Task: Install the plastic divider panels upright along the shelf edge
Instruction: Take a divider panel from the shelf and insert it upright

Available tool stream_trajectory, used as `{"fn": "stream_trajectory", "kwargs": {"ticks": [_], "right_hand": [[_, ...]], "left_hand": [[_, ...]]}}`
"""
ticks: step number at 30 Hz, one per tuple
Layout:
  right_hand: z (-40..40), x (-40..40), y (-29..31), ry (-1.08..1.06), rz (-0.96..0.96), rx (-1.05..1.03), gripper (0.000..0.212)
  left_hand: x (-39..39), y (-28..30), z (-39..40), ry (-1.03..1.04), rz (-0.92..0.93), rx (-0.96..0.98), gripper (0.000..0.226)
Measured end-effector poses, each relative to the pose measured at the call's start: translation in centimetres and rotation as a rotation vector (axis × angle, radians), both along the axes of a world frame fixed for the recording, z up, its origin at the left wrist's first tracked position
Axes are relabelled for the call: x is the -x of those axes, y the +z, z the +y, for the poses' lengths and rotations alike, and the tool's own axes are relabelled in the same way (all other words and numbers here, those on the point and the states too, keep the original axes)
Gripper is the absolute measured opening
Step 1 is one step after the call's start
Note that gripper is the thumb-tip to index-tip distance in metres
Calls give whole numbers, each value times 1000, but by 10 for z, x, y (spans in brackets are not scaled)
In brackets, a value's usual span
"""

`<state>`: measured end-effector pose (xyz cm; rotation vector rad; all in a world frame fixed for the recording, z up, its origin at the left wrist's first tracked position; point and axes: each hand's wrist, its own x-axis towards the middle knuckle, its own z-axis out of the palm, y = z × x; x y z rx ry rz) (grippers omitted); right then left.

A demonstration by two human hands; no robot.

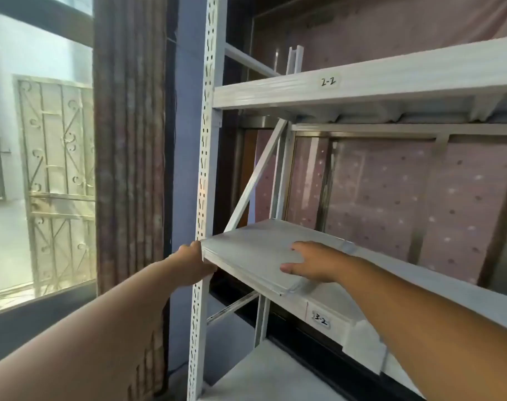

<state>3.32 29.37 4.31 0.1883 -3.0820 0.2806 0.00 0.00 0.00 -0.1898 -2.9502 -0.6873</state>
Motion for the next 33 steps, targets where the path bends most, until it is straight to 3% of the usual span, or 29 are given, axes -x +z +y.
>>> {"fn": "stream_trajectory", "kwargs": {"ticks": [8, 11, 14, 18, 21, 26, 33], "right_hand": [[-57, 33, -17, 19, -143, -27, 112], [-66, 35, -24, 36, -131, -103, 112], [-70, 31, -28, 43, -76, -172, 99], [-72, 21, -27, 49, -26, -145, 92], [-70, 12, -27, 34, 8, -90, 92], [-59, -4, -28, 4, 107, 0, 98], [-36, -37, -2, 42, 162, 224, 87]], "left_hand": [[30, -34, -28, 76, -141, -140, 81], [36, -44, -36, 82, -184, -169, 86], [37, -46, -37, 86, -251, -176, 91], [32, -41, -32, 67, -284, -247, 76], [26, -30, -28, 41, -367, -415, 57], [7, -5, -29, -4, -510, -572, 55], [-13, 23, 0, -160, -488, -761, 52]]}}
